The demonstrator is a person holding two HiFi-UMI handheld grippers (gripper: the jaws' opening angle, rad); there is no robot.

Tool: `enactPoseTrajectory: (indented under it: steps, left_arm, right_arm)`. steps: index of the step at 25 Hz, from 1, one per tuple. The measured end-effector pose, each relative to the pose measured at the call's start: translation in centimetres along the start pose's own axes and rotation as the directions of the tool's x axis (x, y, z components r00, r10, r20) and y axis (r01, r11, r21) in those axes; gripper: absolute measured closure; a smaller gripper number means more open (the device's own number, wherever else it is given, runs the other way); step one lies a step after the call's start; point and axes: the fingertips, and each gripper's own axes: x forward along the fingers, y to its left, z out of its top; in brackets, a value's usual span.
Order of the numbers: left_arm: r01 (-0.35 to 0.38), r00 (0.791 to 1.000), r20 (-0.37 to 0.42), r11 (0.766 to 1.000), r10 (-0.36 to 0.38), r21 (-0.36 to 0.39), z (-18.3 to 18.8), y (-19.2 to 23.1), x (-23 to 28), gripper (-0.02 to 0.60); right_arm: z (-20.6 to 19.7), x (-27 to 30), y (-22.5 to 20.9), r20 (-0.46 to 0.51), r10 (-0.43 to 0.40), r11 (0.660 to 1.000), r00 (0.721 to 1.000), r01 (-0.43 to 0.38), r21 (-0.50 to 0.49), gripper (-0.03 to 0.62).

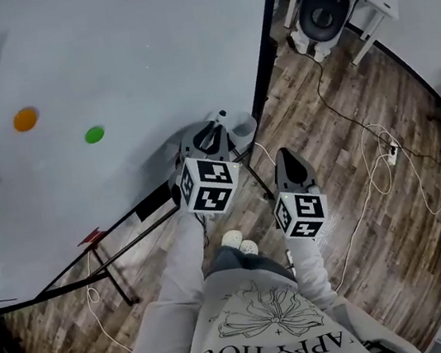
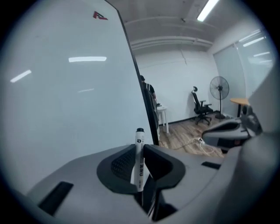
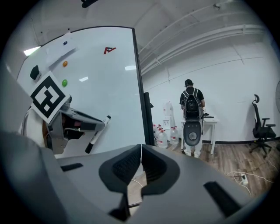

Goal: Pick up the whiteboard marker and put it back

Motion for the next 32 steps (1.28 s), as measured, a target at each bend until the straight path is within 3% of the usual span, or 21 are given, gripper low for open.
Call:
enactPoseTrajectory:
  steps: [5, 14, 17, 24, 28, 32]
  left_arm:
    - [0.098, 0.978, 0.196, 0.984, -0.068, -0.146, 3.5, -0.6, 0.2, 0.52]
    - [0.172, 0.907, 0.415, 0.964, -0.074, -0.205, 6.9, -2.3, 1.5, 0.52]
    - [0.178, 0.899, 0.433, 0.956, -0.062, -0.233, 6.9, -2.5, 2.2, 0.52]
    - [0.162, 0.918, 0.394, 0.948, -0.042, -0.275, 4.0, -2.7, 4.6, 0.52]
    - [0.142, 0.904, 0.426, 0.954, -0.017, -0.263, 3.7, -2.7, 5.0, 0.52]
    - [0.174, 0.888, 0.459, 0.941, -0.023, -0.29, 4.4, -2.6, 5.1, 0.52]
  right_arm:
    - [0.8, -0.3, -0.5, 0.013, -0.009, 1.0, 1.0, 0.009, -0.004, 0.589]
    - [0.9, -1.0, -2.9, 0.019, -0.061, 0.998, 0.998, 0.06, 0.008, 0.589]
    - [0.8, -1.1, -3.4, 0.013, -0.072, 0.997, 0.997, 0.072, 0.011, 0.589]
    - [0.0, -0.9, -4.2, -0.005, -0.087, 0.996, 0.996, 0.087, 0.019, 0.59]
    - [-0.6, -1.0, -4.5, -0.019, -0.096, 0.995, 0.995, 0.096, 0.027, 0.589]
    - [-0.8, -0.9, -4.5, -0.026, -0.103, 0.994, 0.994, 0.103, 0.026, 0.59]
